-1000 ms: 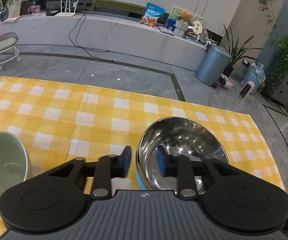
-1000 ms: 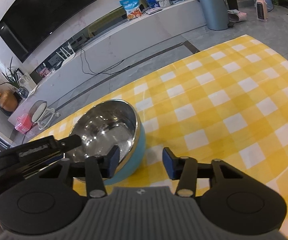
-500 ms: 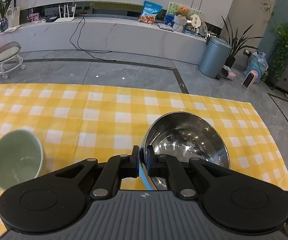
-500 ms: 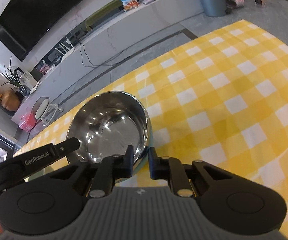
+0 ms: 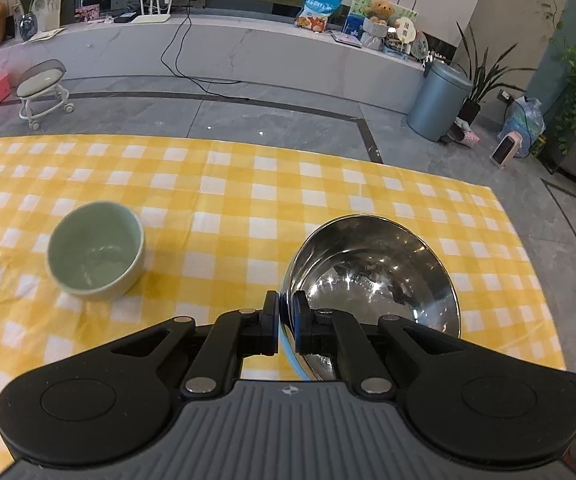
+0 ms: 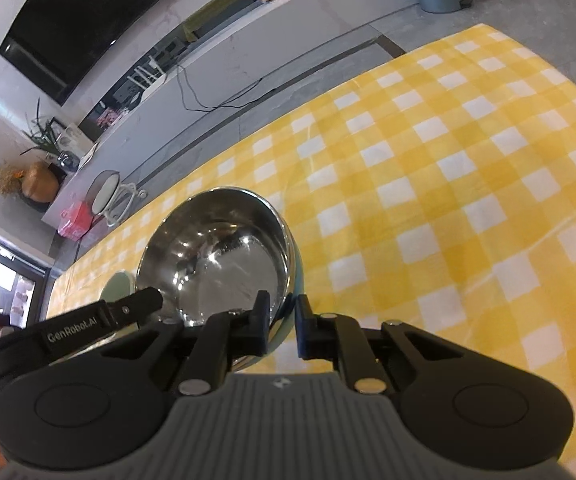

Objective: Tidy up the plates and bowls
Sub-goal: 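Lift the blue bowl with the left tool and lower it into the orange bowl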

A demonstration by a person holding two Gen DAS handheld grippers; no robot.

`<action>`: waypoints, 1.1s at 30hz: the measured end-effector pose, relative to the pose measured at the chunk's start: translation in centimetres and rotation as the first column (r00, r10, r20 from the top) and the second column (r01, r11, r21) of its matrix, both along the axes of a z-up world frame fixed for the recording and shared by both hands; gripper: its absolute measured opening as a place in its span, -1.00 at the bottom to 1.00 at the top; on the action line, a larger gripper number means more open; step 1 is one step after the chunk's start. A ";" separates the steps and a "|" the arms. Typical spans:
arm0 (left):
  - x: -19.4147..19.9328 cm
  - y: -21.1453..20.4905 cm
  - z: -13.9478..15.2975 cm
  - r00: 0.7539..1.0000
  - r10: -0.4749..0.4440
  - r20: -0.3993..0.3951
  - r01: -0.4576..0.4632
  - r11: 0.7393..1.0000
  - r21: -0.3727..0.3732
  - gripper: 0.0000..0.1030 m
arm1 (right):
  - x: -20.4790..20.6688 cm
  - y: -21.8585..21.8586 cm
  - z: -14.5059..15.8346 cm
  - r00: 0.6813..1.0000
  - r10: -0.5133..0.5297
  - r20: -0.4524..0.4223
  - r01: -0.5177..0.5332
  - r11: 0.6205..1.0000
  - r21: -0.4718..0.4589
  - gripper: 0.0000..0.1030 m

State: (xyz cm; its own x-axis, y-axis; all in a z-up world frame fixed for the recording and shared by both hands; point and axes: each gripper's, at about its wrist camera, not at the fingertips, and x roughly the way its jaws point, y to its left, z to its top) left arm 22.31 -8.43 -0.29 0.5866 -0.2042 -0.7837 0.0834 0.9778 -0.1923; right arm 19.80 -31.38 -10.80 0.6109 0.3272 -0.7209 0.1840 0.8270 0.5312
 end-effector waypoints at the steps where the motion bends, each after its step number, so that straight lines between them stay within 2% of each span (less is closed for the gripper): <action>1: -0.5 0.0 0.4 1.000 0.006 0.003 -0.006 1.000 -0.005 -0.87 | -0.5 0.0 0.4 1.000 0.002 0.005 -0.002 1.000 0.001 -0.79; 8: -4.1 0.8 2.9 1.000 0.015 0.019 -0.015 1.000 -0.024 -0.86 | -4.4 0.6 2.5 0.999 0.022 0.043 -0.022 1.000 0.001 -0.80; 14: -7.3 1.7 3.8 1.000 -0.003 0.011 0.003 0.999 -0.042 -0.85 | -8.1 1.1 3.6 0.997 0.023 0.073 -0.024 1.000 0.001 -0.81; 22: -10.3 2.2 2.6 0.997 -0.032 -0.070 0.027 0.997 -0.067 -0.82 | -11.8 0.5 3.4 0.998 -0.010 0.054 0.008 0.999 0.038 -0.82; 26: -11.3 2.2 1.4 0.991 -0.045 -0.130 0.035 0.996 -0.077 -0.80 | -12.8 0.6 3.3 0.999 -0.004 0.035 0.004 1.000 0.003 -0.84; 33: -12.3 1.4 0.9 0.980 -0.081 -0.183 0.060 0.991 -0.118 -0.78 | -13.8 0.2 3.9 1.000 0.000 0.015 0.001 0.997 -0.083 -0.87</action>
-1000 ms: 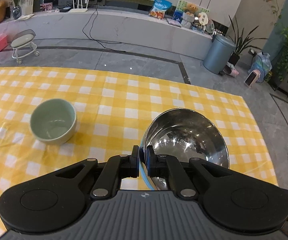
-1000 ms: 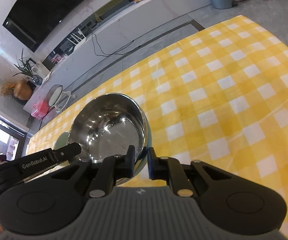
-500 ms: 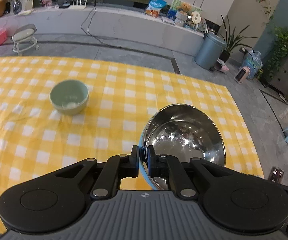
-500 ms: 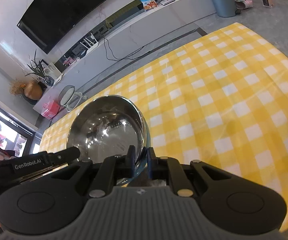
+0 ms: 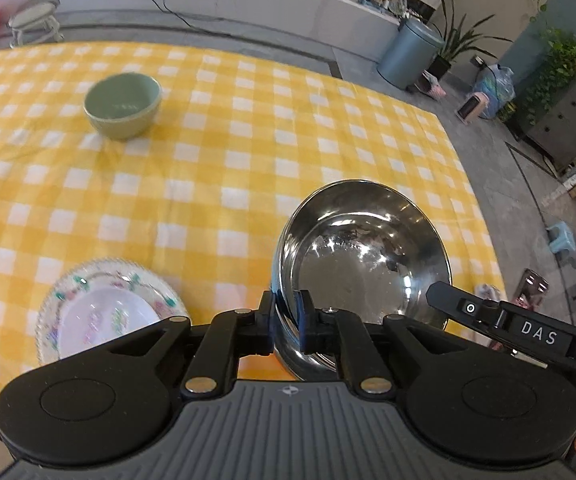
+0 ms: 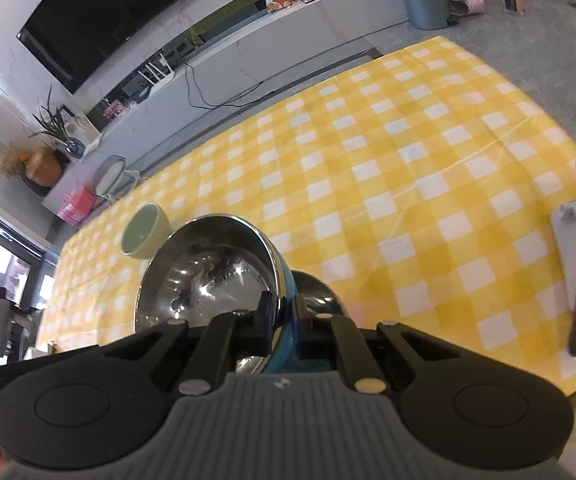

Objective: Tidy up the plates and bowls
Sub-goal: 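Lift the blue bowl with the left tool and lower it into the orange bowl, then open the left tool and withdraw from the nested bowls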

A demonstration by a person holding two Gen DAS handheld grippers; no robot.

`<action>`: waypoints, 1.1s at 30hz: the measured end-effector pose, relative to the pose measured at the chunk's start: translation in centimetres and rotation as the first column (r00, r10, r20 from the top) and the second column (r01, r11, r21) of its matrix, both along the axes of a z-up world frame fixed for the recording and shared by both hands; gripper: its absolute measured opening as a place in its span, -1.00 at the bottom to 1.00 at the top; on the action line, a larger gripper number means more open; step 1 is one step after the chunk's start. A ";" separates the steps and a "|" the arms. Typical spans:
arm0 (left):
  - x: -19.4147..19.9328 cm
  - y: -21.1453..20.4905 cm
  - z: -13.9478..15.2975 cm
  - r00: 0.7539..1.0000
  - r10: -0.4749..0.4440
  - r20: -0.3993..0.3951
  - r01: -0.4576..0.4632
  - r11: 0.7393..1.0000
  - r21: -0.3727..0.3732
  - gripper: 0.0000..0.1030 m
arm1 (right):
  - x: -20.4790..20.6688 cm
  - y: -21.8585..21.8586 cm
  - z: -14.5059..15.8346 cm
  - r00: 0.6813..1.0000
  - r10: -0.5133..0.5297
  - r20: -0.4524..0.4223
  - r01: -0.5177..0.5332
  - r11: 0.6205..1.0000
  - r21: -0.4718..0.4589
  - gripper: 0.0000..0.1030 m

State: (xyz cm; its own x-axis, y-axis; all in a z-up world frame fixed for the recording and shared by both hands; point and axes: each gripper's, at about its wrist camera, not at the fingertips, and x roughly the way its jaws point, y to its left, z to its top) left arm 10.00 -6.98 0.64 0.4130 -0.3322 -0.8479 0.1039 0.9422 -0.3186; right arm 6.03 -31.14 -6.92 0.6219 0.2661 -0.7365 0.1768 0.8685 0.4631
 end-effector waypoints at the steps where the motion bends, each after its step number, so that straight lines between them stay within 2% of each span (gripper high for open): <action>1: -0.1 -0.1 0.0 1.000 -0.007 -0.007 0.007 1.000 -0.004 -0.78 | -0.2 -0.2 0.0 1.000 0.000 -0.003 0.000 1.000 -0.002 -0.87; 11: -0.7 -1.0 -1.3 0.993 -0.066 -0.094 0.064 0.998 -0.023 -0.73 | -1.4 -0.9 -0.5 0.998 0.016 -0.055 -0.018 0.999 -0.038 -0.88; 23: 0.2 -1.4 -1.9 0.991 -0.074 -0.114 0.077 0.997 0.019 -0.70 | -0.4 -0.5 -1.7 0.996 0.013 -0.086 -0.017 0.999 -0.050 -0.89; 28: 0.3 -1.3 -2.2 0.989 -0.089 -0.121 0.090 0.996 0.008 -0.63 | -0.2 -0.5 -2.1 0.995 0.012 -0.095 -0.017 0.999 -0.046 -0.93; 30: 0.3 -1.3 -2.1 0.989 -0.093 -0.119 0.094 0.996 0.005 -0.63 | -0.3 -0.4 -2.1 0.996 0.009 -0.092 -0.013 0.999 -0.048 -0.83; 33: 0.4 -0.9 -1.8 0.990 -0.094 -0.105 0.094 0.996 -0.011 -0.63 | -0.4 -0.2 -1.8 0.997 0.004 -0.074 -0.008 0.998 -0.060 -0.81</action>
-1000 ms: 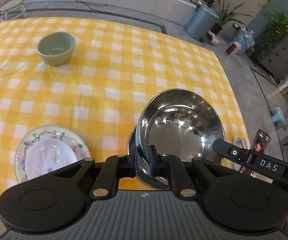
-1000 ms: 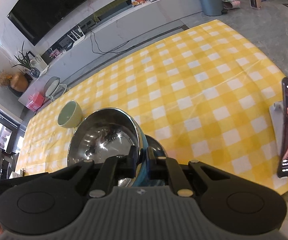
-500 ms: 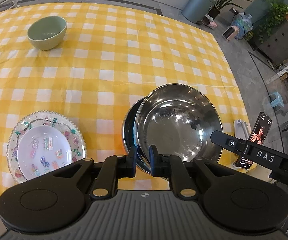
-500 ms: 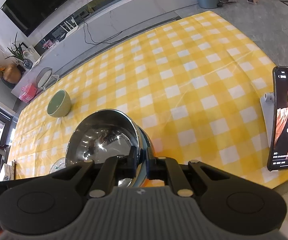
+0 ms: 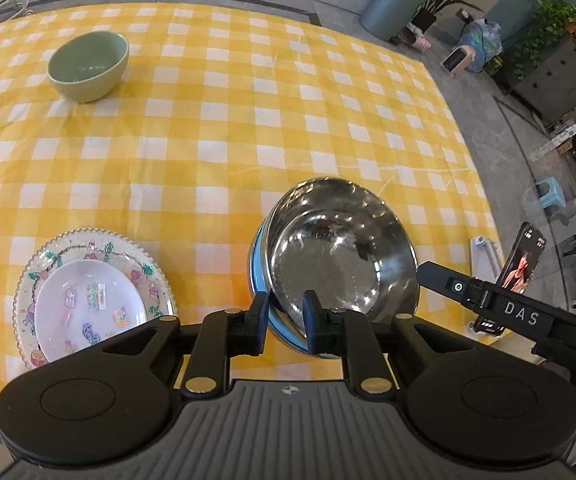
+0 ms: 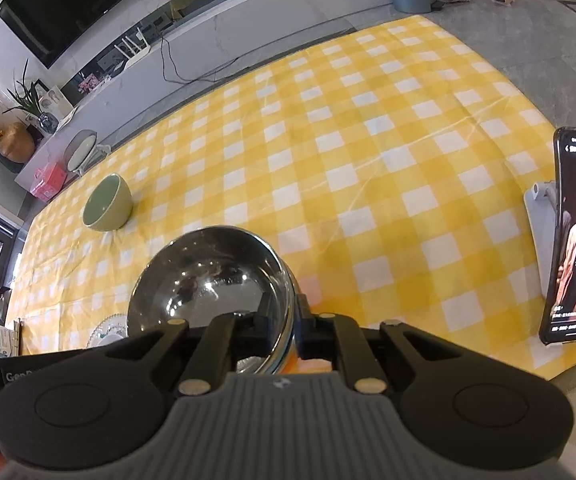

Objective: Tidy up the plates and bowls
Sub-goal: 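Open the left tool and withdraw from the nested bowls, then move the left tool to the pale green bowl and close on its rim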

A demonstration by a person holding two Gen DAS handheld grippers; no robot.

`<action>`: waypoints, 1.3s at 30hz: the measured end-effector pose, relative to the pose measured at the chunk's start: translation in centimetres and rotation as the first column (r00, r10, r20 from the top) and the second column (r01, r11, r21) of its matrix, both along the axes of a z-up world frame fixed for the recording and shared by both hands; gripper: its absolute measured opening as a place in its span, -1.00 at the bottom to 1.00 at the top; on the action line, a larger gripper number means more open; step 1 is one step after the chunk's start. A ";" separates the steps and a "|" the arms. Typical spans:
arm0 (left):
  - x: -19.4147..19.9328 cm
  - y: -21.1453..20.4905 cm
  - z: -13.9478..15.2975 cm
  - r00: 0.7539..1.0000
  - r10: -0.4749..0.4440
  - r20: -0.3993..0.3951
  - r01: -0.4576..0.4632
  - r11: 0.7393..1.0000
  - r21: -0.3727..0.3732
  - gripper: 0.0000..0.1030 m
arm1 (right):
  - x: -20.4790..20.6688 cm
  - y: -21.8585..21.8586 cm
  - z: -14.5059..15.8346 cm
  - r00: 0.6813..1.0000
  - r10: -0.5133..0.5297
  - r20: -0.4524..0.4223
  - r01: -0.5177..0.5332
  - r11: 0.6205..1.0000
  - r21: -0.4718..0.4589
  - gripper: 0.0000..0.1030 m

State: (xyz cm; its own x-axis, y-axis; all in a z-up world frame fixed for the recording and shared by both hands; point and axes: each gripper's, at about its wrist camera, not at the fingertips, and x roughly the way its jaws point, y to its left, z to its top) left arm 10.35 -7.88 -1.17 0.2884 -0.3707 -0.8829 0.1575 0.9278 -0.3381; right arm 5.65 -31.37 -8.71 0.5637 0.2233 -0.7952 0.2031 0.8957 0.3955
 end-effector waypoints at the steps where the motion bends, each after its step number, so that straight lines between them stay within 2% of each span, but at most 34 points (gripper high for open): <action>1: 0.0 0.2 0.2 1.000 -0.002 0.004 0.002 1.000 -0.006 -0.63 | 0.0 0.1 0.1 1.000 0.002 0.005 -0.002 1.000 -0.004 -0.81; 2: 0.1 0.2 0.4 1.000 -0.002 0.008 0.002 1.000 -0.010 -0.62 | 0.0 0.2 0.3 1.000 0.004 0.011 -0.004 1.000 -0.010 -0.79; 4: 0.2 0.5 0.9 1.000 -0.006 0.022 0.006 1.000 -0.017 -0.60 | 0.0 0.6 0.8 1.000 0.008 0.028 -0.008 1.000 -0.026 -0.62; 5: 0.2 0.6 1.1 1.000 -0.008 0.030 0.009 1.000 -0.017 -0.59 | 0.0 0.7 1.0 0.999 0.011 0.037 -0.010 0.999 -0.032 -0.47; 6: 0.2 0.7 1.3 0.999 -0.011 0.039 0.011 1.000 -0.016 -0.56 | 0.1 0.9 1.2 0.999 0.015 0.048 -0.013 0.999 -0.042 -0.42; 14: 1.0 2.6 2.5 0.995 -0.012 0.103 0.012 1.000 0.001 -0.51 | 1.7 3.1 2.5 0.994 0.063 0.092 -0.056 0.995 -0.077 -0.31; 22: 2.8 6.1 2.7 0.989 0.000 0.150 -0.007 0.999 0.041 -0.50 | 5.2 7.4 2.9 0.983 0.164 0.079 -0.152 0.979 -0.134 -0.24; 26: 4.1 8.2 2.7 0.985 0.037 0.166 -0.045 0.998 0.044 -0.49 | 7.6 9.8 2.6 0.977 0.202 0.060 -0.191 0.970 -0.152 -0.20; 31: 5.9 11.1 2.6 0.973 0.096 0.209 -0.104 0.994 0.025 -0.48 | 10.6 12.0 2.2 0.979 0.199 0.042 -0.192 0.971 -0.140 -0.10; 35: 7.7 13.4 2.6 0.958 0.163 0.237 -0.161 0.987 -0.027 -0.25 | 13.4 13.1 1.9 0.982 0.189 0.028 -0.186 0.978 -0.095 -0.08; 39: 10.4 15.5 2.1 0.940 0.242 0.240 -0.231 0.970 -0.072 -0.19 | 16.4 14.1 1.7 0.985 0.173 0.025 -0.171 0.984 -0.052 -0.08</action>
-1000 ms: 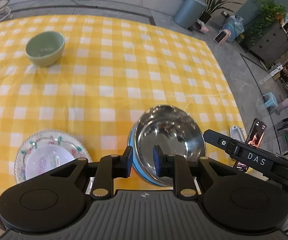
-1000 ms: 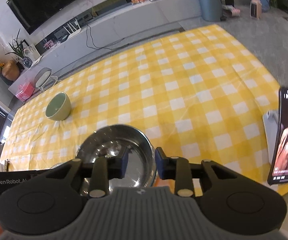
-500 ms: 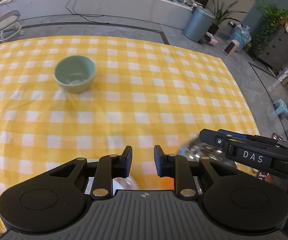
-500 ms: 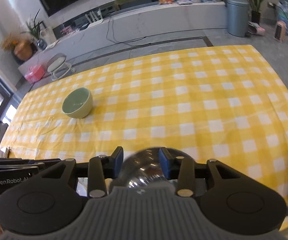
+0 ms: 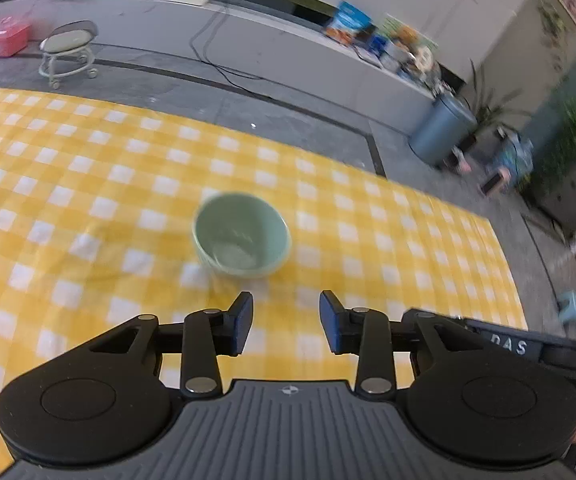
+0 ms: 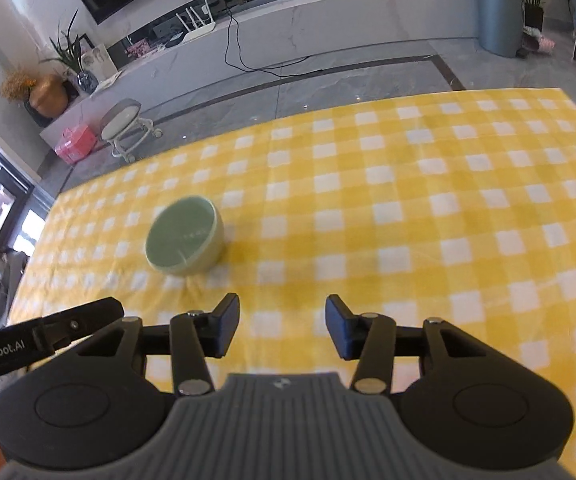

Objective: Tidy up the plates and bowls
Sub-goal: 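Move the left tool to the pale green bowl and close on its rim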

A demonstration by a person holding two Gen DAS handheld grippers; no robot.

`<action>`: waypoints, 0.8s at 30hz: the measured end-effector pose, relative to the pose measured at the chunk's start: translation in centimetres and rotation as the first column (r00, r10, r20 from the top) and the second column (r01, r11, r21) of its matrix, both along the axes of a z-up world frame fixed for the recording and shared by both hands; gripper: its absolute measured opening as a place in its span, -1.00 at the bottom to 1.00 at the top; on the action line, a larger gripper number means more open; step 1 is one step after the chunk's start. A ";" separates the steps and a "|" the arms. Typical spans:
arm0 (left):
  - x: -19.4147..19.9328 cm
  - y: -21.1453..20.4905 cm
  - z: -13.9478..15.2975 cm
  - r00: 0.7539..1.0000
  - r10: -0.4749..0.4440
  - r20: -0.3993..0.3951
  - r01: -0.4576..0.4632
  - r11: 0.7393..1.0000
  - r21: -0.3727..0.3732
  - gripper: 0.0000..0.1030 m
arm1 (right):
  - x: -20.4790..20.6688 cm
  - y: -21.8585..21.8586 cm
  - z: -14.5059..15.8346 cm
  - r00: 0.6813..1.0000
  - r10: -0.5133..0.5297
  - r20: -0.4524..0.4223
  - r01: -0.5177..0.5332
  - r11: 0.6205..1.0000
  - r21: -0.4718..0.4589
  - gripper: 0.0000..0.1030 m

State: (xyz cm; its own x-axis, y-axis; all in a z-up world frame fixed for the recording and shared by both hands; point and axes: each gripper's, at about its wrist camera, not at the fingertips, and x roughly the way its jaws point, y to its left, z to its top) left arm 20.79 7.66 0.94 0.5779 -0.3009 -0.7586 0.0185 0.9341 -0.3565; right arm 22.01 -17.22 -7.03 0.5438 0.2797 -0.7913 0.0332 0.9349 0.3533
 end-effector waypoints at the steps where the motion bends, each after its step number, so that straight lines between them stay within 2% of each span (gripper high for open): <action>1: 0.9 0.4 -0.2 1.000 0.014 0.003 -0.014 1.000 -0.010 -0.19 | 0.9 0.3 -0.1 1.000 -0.003 -0.001 0.003 1.000 0.013 -0.08; 4: 3.1 1.1 -1.1 0.999 0.030 0.015 -0.030 1.000 -0.010 -0.18 | 3.3 1.3 -0.8 1.000 -0.020 -0.016 0.020 0.999 0.046 -0.09; 8: 5.6 1.8 -2.7 0.997 0.072 0.027 -0.075 0.992 0.099 -0.18 | 6.1 3.1 -2.0 0.998 -0.032 -0.058 0.038 0.993 0.110 -0.10; 10: 6.7 2.3 -3.8 0.997 0.075 0.007 -0.075 0.990 0.118 -0.18 | 7.3 4.6 -2.7 0.997 -0.028 -0.078 0.037 0.993 0.115 -0.10; 13: 8.1 3.4 -5.5 0.996 0.078 -0.030 -0.076 0.994 0.077 -0.18 | 9.1 6.4 -4.0 0.993 -0.036 -0.112 0.051 0.991 0.127 -0.12; 16: 9.0 4.1 -6.7 0.993 0.103 -0.064 -0.101 0.994 0.027 -0.19 | 10.5 7.4 -5.5 0.987 -0.057 -0.152 0.073 0.992 0.105 -0.27; 18: 9.6 4.2 -7.6 0.989 0.110 -0.095 -0.108 0.994 0.021 -0.19 | 11.2 7.8 -6.5 0.981 -0.066 -0.181 0.083 0.992 0.092 -0.41; 19: 9.7 4.1 -7.8 0.988 0.113 -0.103 -0.111 0.994 0.020 -0.22 | 11.3 7.8 -6.8 0.979 -0.065 -0.192 0.084 0.992 0.095 -0.44; 24: 10.4 3.2 -8.8 0.986 0.090 -0.140 -0.086 0.996 0.032 -0.62 | 12.0 7.7 -8.2 0.969 -0.071 -0.238 0.101 0.988 0.117 -0.61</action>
